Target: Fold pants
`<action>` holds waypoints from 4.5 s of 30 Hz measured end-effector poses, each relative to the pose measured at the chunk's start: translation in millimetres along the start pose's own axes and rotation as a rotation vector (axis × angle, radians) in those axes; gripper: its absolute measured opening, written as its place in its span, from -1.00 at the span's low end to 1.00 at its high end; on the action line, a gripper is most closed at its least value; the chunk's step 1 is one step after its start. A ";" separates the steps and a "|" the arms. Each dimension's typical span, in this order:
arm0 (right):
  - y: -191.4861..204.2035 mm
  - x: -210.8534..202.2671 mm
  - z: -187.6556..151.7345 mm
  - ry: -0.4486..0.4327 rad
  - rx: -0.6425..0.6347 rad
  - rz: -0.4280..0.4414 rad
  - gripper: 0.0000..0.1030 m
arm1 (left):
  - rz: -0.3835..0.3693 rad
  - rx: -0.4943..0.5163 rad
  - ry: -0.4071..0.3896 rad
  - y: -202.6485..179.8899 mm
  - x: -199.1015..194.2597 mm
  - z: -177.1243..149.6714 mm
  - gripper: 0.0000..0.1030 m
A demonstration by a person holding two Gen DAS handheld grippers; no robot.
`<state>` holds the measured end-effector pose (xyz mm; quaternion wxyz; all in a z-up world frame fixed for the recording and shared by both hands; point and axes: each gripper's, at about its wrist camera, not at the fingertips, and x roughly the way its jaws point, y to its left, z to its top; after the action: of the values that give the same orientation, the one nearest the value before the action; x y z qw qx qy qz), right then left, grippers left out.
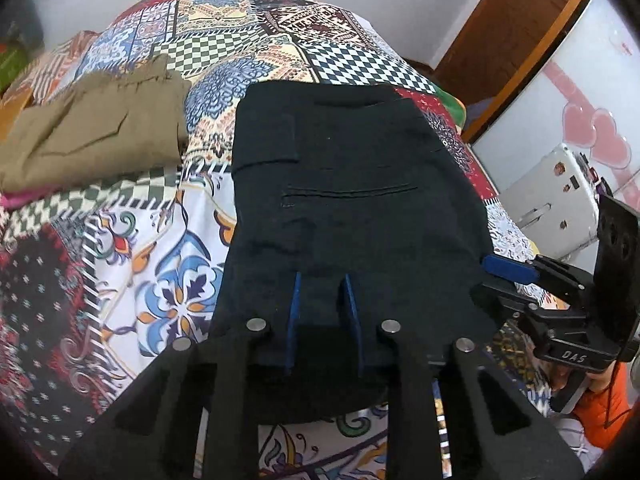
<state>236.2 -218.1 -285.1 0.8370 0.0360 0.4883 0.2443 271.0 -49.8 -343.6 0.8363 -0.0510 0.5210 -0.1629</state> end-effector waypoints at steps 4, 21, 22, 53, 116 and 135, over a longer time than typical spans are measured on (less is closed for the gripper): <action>3.9 2.2 3.3 0.016 -0.023 -0.027 -0.21 | 0.042 0.011 -0.012 -5.5 2.7 -3.2 -0.54; -5.7 -50.1 25.1 -0.093 -0.006 -0.059 0.17 | 0.091 0.050 -0.094 3.6 -53.8 28.5 0.39; -8.9 -49.1 27.9 -0.098 -0.002 -0.055 0.22 | 0.084 0.043 -0.086 7.1 -52.1 31.3 0.44; -41.0 42.5 41.9 0.107 0.092 0.117 0.50 | -0.179 -0.003 0.239 20.6 77.7 79.0 0.56; 122.1 -18.3 112.7 -0.180 -0.169 0.237 -0.46 | -0.116 -0.135 -0.251 101.4 -167.0 24.8 -0.37; 168.7 50.4 208.2 -0.234 -0.243 0.239 -0.48 | -0.040 -0.176 -0.318 216.6 -158.0 120.0 -0.38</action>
<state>367.4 -10.5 -166.6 0.8513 0.0207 0.3468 0.3932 361.3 195.5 -209.6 0.8971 -0.1595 0.3933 -0.1230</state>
